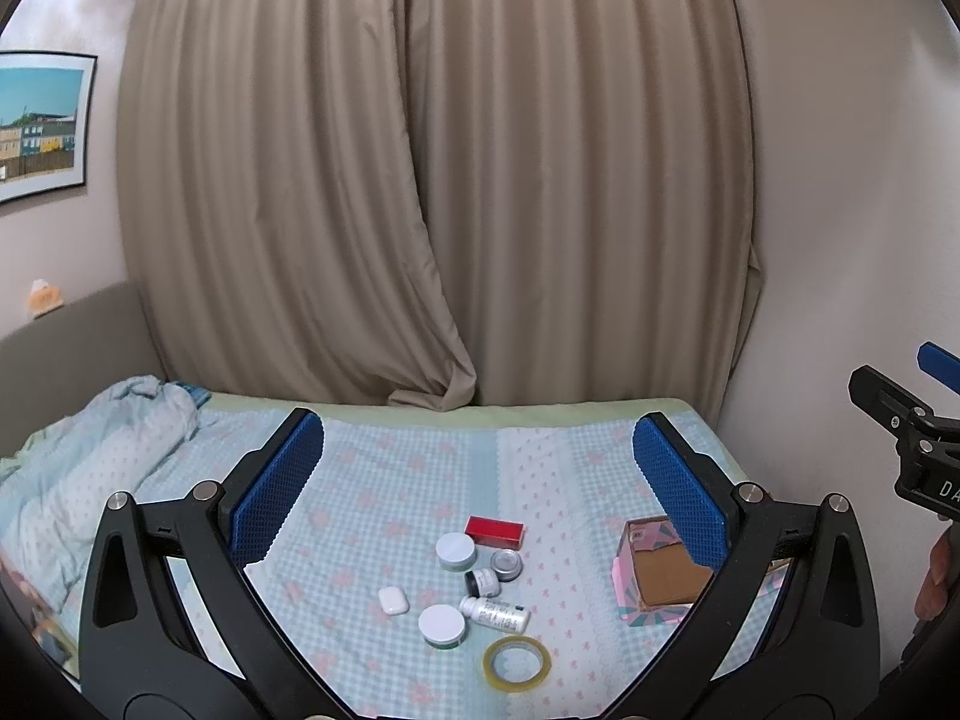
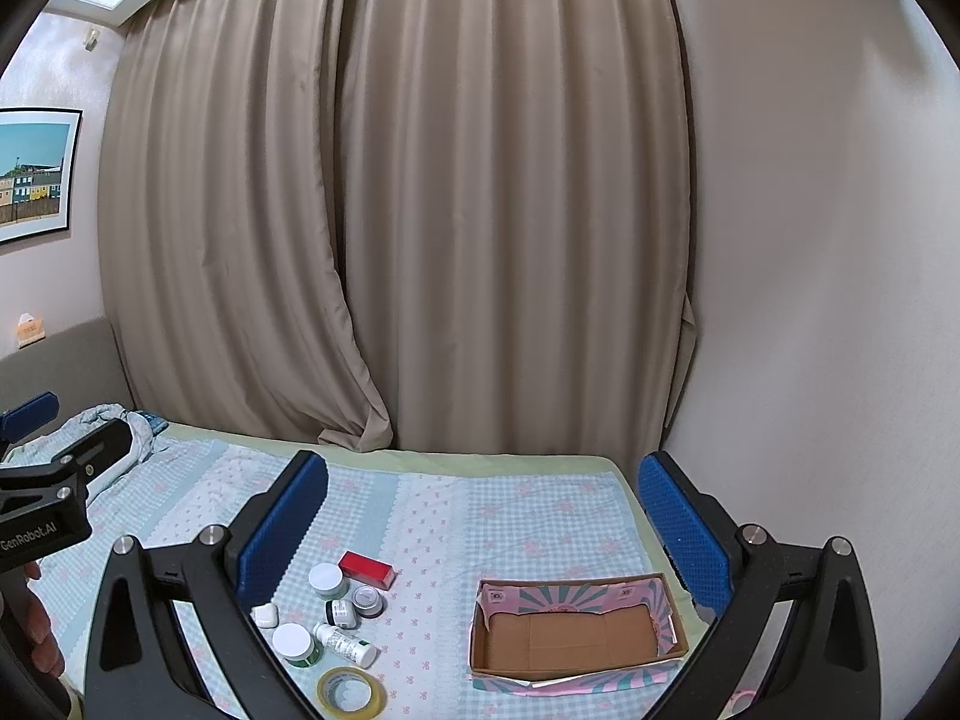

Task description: Organize rigid objects

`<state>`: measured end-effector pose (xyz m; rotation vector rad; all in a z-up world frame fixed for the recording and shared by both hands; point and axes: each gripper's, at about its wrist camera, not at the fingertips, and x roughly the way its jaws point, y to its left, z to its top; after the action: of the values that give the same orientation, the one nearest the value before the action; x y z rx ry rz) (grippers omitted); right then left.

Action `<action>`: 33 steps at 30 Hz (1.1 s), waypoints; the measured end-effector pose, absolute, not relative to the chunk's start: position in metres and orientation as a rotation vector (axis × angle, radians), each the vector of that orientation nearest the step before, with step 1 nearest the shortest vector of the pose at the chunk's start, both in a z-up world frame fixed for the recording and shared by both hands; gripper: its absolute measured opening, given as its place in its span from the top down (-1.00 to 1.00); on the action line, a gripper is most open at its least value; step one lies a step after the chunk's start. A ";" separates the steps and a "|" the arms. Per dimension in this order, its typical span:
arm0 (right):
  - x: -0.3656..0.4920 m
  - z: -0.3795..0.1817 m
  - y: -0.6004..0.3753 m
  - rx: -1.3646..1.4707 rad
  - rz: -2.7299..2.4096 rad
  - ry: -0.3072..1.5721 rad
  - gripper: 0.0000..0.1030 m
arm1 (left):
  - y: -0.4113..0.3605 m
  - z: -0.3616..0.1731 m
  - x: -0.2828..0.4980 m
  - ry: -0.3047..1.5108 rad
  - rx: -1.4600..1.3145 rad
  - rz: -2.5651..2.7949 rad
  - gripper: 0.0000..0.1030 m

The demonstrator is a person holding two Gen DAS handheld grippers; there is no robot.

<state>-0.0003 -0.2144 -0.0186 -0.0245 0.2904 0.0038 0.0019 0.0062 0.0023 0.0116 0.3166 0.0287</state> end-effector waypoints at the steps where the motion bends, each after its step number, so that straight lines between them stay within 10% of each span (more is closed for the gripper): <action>1: -0.001 -0.019 -0.214 -0.025 0.002 0.290 -1.00 | 0.006 0.002 0.002 0.318 0.011 0.029 -0.99; 33: 0.004 -0.027 -0.214 -0.047 0.036 0.299 -1.00 | 0.033 -0.001 0.020 0.378 -0.008 0.067 -0.99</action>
<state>0.0037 -0.2137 -0.0267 -0.0469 0.2990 0.0359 0.0199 0.0331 -0.0015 -0.0084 0.3776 0.0666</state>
